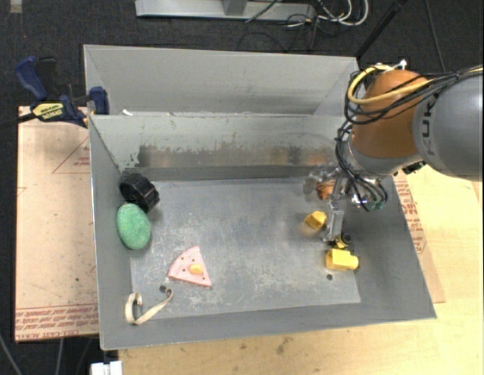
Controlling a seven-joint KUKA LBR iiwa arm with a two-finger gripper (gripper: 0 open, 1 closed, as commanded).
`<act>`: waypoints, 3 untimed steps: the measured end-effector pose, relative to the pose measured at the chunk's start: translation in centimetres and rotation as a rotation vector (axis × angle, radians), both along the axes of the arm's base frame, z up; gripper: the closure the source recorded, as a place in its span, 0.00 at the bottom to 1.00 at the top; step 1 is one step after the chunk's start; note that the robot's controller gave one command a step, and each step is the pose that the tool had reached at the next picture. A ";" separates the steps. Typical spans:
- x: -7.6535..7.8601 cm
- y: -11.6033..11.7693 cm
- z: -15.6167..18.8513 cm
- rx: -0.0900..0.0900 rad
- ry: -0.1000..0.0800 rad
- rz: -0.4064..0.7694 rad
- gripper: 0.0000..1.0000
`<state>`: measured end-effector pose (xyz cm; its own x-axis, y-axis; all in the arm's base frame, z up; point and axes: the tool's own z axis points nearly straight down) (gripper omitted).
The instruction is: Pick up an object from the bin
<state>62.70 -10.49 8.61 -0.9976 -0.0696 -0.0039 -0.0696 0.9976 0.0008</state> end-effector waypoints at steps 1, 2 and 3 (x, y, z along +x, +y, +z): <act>-2.9 -3.1 -1.4 0.008 -0.002 0.292 1.00; -3.0 -3.2 -1.4 0.006 -0.001 0.292 1.00; -5.3 -1.9 3.6 0.003 0.008 0.291 1.00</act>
Offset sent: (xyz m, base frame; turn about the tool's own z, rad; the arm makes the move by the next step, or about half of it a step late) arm 0.0000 0.0000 0.0000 0.0000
